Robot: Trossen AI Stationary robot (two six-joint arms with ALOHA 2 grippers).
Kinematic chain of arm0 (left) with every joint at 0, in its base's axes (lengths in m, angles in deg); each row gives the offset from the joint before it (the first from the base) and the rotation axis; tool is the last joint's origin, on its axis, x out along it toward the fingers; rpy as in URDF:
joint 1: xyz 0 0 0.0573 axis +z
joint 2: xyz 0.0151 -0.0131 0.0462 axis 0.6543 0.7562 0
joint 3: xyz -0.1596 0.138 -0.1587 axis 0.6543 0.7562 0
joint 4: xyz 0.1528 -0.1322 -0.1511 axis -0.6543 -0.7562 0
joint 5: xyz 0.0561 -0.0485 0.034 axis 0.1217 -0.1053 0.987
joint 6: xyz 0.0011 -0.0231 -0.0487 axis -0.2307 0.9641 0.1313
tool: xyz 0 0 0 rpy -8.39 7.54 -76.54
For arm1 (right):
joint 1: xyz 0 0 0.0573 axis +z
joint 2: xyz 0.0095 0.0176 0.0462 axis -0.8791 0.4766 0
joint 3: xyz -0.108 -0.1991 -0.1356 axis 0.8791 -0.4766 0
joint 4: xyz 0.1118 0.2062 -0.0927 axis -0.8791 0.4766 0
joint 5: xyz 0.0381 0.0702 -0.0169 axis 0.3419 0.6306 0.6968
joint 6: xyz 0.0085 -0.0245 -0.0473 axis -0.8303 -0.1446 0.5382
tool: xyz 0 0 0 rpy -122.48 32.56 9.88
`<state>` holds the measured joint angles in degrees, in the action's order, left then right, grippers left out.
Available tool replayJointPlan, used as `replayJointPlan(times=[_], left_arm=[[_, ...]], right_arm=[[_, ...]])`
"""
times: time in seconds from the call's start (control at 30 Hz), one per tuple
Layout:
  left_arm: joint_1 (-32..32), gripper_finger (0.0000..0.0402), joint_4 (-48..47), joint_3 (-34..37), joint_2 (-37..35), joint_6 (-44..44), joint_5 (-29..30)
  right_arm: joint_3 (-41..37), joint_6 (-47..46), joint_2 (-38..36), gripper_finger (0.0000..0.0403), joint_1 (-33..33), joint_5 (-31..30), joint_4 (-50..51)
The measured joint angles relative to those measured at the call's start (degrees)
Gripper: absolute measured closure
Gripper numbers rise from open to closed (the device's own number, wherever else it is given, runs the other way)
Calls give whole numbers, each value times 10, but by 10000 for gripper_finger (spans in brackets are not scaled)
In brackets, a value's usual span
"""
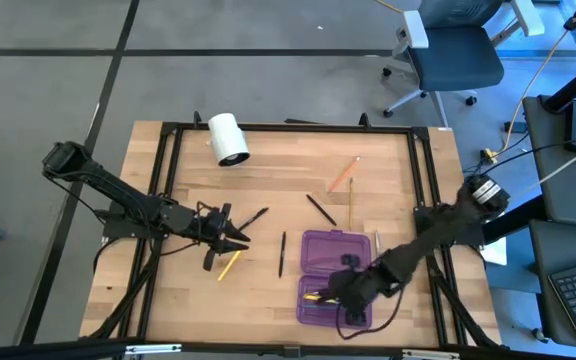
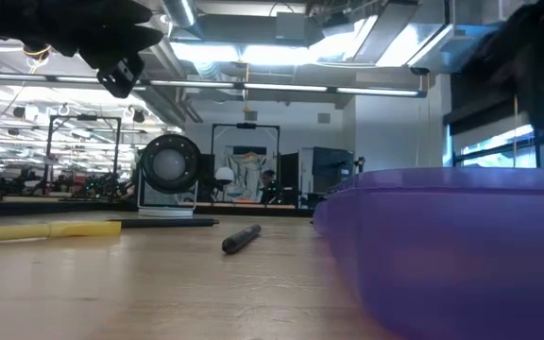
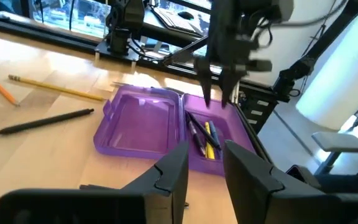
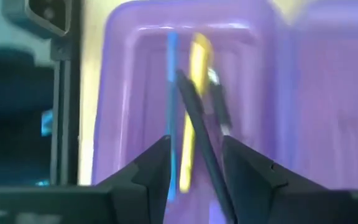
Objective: Pick & place school supplies into a supply box
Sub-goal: Put the blue scissors into the purple supply box
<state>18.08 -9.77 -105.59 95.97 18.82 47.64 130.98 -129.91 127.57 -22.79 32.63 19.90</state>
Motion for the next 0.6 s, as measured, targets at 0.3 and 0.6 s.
replayJointPlan(times=[0.3, 0.6], left_arm=[[0, 306, -2, 0, 0, 11, -3], [0, 310, -1, 0, 0, 10, -4]], right_arm=[[13, -434, -108, 259, 136, -162, 208], [-41, -510, -101, 259, 187, -95, 220]])
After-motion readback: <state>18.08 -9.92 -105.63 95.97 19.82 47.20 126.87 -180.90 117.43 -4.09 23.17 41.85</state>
